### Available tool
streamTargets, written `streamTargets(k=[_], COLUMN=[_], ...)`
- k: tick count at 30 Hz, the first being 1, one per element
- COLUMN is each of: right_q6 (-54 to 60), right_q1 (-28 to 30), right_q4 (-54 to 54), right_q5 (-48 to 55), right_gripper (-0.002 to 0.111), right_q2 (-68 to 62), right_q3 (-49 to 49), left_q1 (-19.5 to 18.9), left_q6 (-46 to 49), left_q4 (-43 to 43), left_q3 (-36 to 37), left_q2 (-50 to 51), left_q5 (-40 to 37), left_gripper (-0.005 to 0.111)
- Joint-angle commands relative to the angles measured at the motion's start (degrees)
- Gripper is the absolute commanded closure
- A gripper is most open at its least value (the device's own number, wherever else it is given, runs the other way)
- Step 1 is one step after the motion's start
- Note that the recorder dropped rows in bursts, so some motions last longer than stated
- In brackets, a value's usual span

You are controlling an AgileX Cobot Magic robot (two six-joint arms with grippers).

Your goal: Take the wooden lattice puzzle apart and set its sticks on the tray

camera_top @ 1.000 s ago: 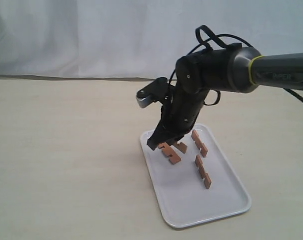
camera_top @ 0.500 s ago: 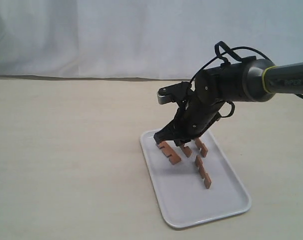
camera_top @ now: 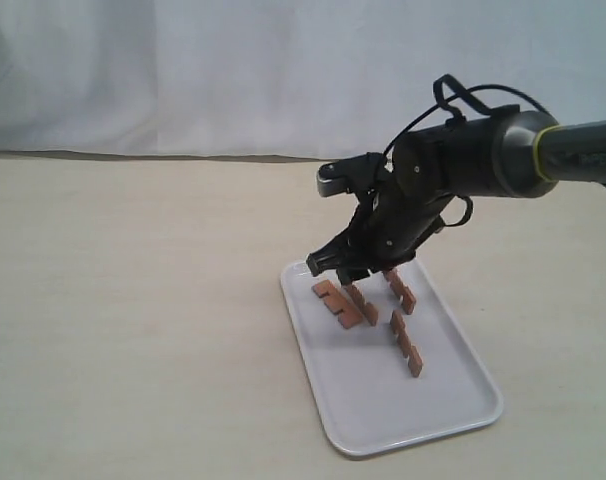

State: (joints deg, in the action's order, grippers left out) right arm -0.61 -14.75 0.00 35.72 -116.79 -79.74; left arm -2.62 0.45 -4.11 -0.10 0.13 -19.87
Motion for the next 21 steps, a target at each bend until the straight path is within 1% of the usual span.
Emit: streamTargets(k=[1, 2, 4, 5, 7, 8, 11, 15, 21], right_q6=[2.78, 3.48, 5.11, 5.11, 4.84, 4.36, 4.23, 4.23, 2.74], right_q1=[0.19, 0.19, 0.19, 0.19, 0.41, 0.94, 4.11, 10.50, 19.36], right_q4=[-1.12, -1.12, -1.68, -3.06, -6.21, -6.43, -4.68, -2.15, -1.91], right_q5=[1.38, 2.11, 4.41, 5.34, 7.73, 8.30, 9.94, 10.55, 5.97], right_gripper=[0.063, 0.063, 0.070, 0.078, 0.100, 0.103, 0.104, 0.104, 0.104], right_q2=[5.85, 6.66, 8.33, 9.04, 9.94, 10.37, 11.51, 15.28, 26.36], right_q3=[-0.15, -0.15, -0.15, 0.13, 1.05, 1.75, 3.90, 8.42, 18.24], left_q1=[-0.07, -0.07, -0.07, -0.07, -0.07, -0.07, -0.07, -0.07, -0.07], left_q6=[-0.05, -0.05, -0.05, -0.05, -0.05, -0.05, -0.05, -0.05, -0.05], left_q4=[0.26, 0.26, 0.26, 0.26, 0.26, 0.26, 0.26, 0.26, 0.26], left_q3=[0.10, 0.10, 0.10, 0.10, 0.10, 0.10, 0.10, 0.10, 0.10], left_q2=[-0.13, -0.13, -0.13, -0.13, -0.13, -0.13, -0.13, -0.13, -0.13], left_q5=[0.98, 0.98, 0.98, 0.98, 0.98, 0.98, 0.98, 0.98, 0.98], left_gripper=[0.107, 0.107, 0.107, 0.107, 0.107, 0.107, 0.107, 0.107, 0.107])
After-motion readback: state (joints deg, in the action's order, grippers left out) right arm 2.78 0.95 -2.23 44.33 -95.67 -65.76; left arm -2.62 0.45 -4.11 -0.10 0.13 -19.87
